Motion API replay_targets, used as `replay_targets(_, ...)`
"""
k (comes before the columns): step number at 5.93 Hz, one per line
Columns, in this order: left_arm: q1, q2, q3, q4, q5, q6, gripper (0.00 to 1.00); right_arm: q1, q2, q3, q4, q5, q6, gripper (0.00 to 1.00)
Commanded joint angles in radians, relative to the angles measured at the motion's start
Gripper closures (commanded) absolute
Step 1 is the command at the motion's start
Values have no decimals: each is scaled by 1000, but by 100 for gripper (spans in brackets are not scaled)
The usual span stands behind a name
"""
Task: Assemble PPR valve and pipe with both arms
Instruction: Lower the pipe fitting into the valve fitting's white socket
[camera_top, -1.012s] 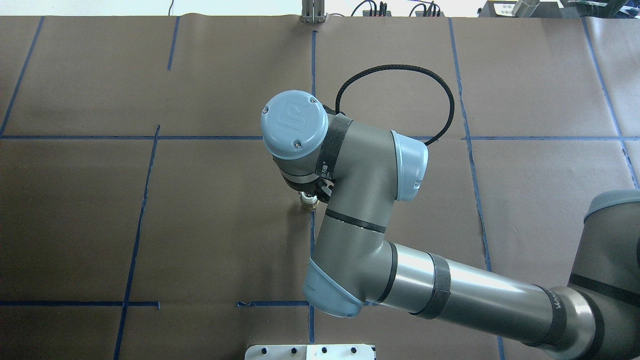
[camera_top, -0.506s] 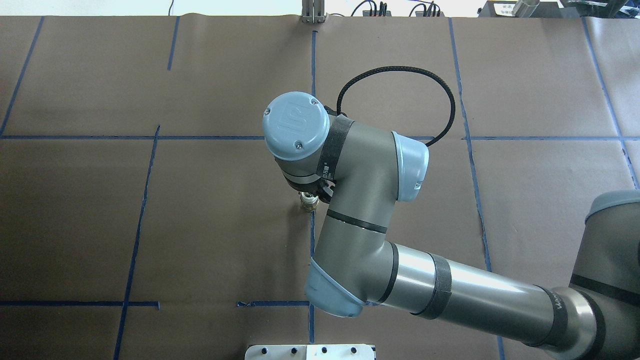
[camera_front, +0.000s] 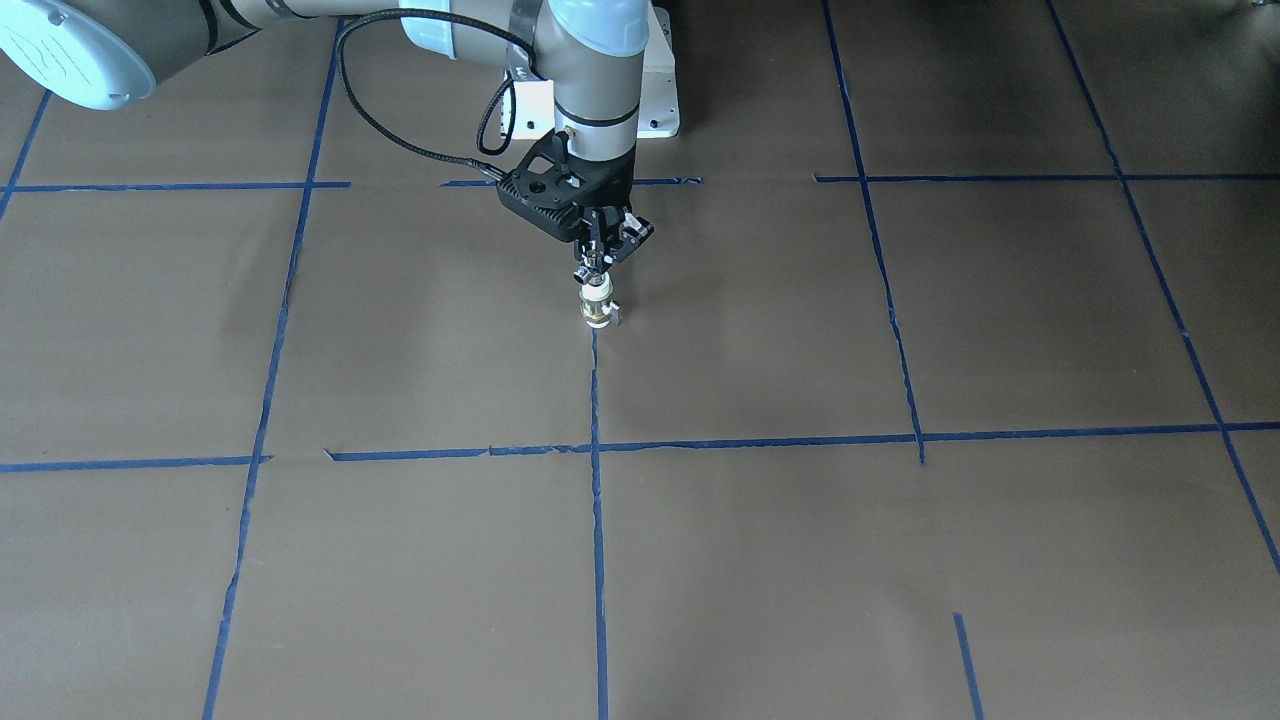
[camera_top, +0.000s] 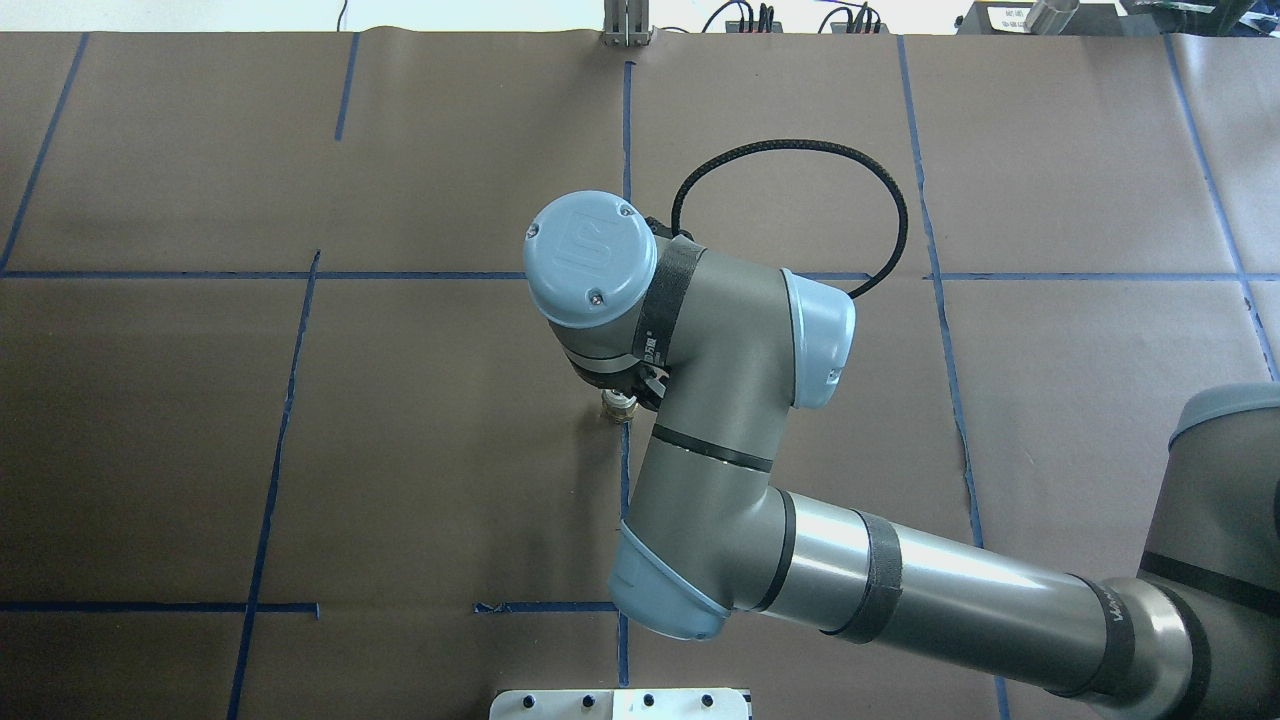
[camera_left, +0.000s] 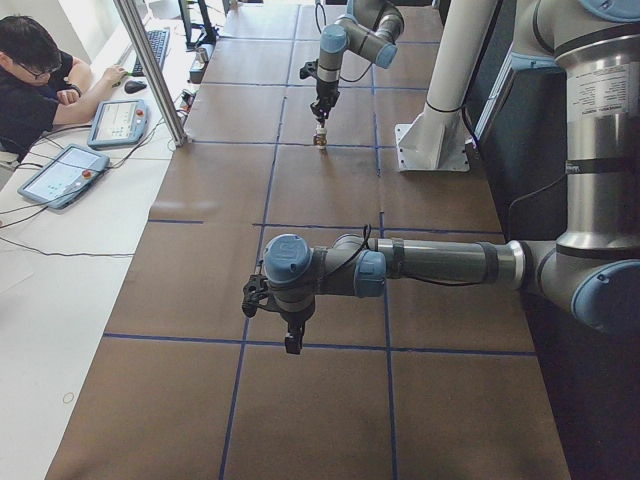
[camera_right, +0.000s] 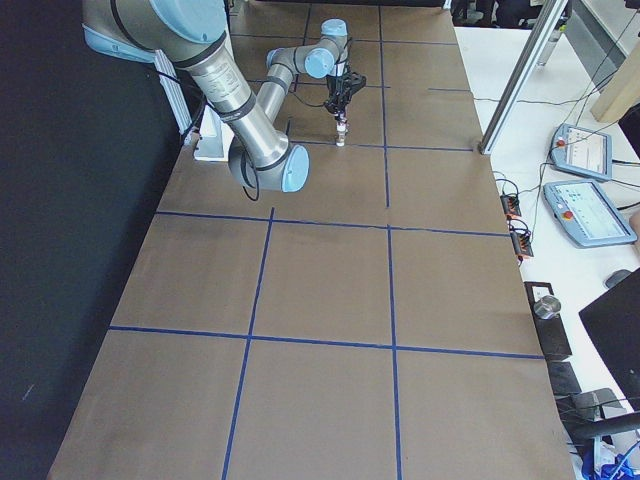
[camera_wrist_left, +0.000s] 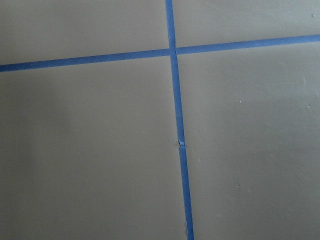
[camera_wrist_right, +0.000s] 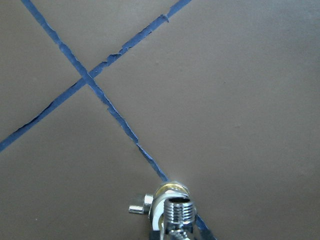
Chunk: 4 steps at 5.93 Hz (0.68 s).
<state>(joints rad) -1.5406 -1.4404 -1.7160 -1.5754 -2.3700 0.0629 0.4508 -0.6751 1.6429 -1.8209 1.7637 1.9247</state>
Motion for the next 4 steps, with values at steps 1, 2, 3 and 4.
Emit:
replay_targets(1,0,0,1,0,0,0,0,-12,-4,-3,0,-18,2,100)
replay_targets(2,0,0,-1,0,0,0,0,-21,-6,-6,0,-29,0,100)
replay_targets(3,0,0,1,0,0,0,0,-23,-6,-8,0,-30,2,100)
replay_targets(4,0,0,1,0,0,0,0,-23,-6,-9,2,-30,-1,100)
